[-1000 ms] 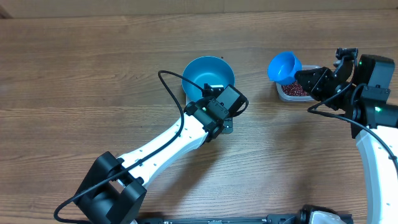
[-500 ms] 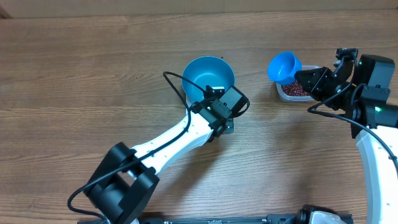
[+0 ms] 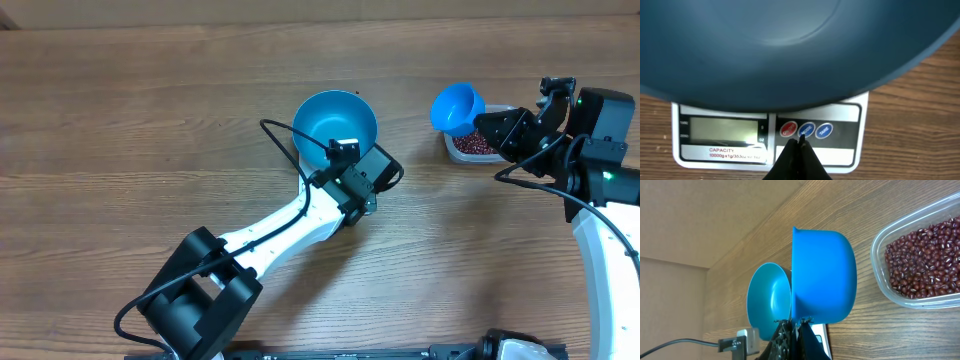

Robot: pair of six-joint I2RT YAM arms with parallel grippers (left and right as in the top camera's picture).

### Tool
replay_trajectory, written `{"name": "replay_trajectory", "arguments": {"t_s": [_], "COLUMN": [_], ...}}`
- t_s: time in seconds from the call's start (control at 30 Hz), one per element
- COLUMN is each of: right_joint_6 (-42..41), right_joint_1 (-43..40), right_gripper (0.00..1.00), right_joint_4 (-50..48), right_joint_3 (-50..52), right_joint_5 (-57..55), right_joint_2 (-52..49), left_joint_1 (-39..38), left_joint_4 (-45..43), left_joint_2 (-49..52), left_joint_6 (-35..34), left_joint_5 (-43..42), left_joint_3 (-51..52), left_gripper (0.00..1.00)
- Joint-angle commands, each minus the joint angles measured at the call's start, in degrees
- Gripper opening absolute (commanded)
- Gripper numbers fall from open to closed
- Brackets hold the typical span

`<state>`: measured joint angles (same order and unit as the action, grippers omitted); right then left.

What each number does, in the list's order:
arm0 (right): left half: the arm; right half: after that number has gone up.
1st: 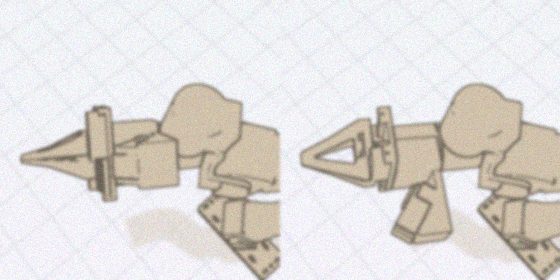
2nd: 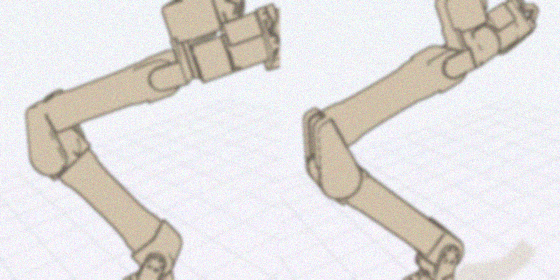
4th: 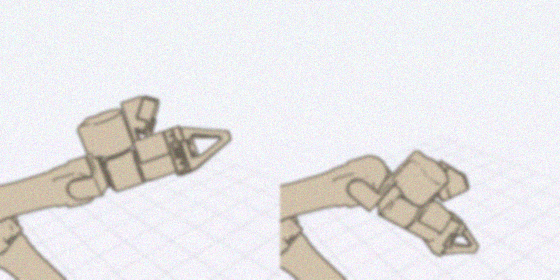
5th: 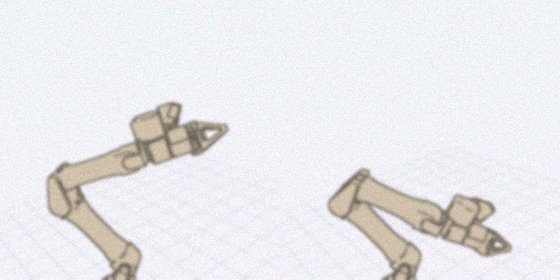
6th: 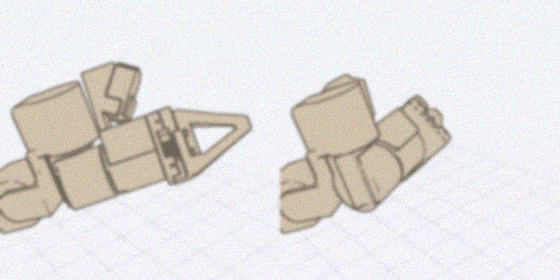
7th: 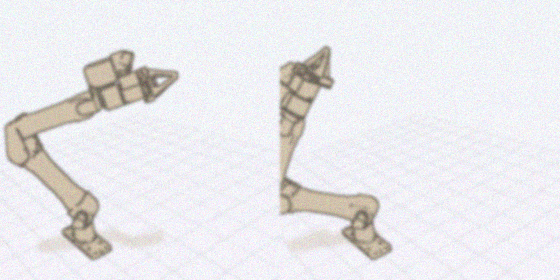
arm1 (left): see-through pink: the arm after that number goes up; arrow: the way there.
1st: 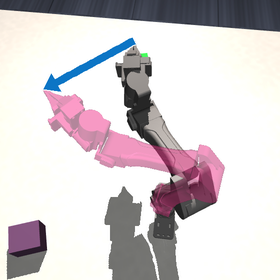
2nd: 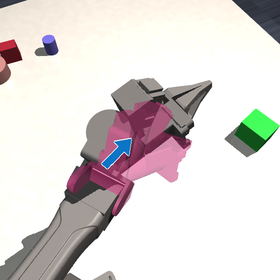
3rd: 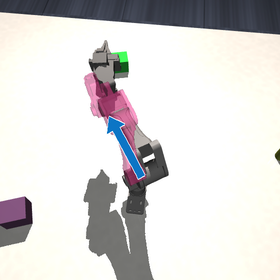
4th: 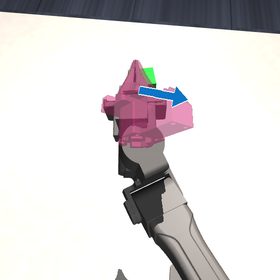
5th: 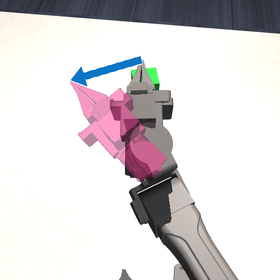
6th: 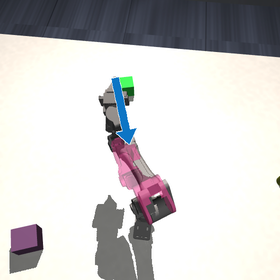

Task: Scoop item into bowl and weigh 150g on scale

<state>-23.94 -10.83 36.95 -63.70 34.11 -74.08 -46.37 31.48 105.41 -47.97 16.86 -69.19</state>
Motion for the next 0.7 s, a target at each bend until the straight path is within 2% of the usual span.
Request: {"name": "replay_trajectory", "arguments": {"t_s": [0.0,0.67], "right_joint_6": [0.46,0.44], "right_joint_1": [-0.17,-0.17], "right_gripper": [0.04,0.04], "right_joint_4": [-0.42,-0.39], "right_joint_3": [-1.2,-1.2], "right_joint_5": [0.04,0.07], "right_joint_2": [1.44,1.44], "left_joint_1": [-0.63,-0.63], "left_joint_4": [-0.39,-8.68], "left_joint_2": [0.24,0.26], "left_joint_6": [-0.96,-0.94], "left_joint_5": [3.15,4.35], "left_joint_3": [1.97,6.71], "left_gripper": [0.04,0.04]}}
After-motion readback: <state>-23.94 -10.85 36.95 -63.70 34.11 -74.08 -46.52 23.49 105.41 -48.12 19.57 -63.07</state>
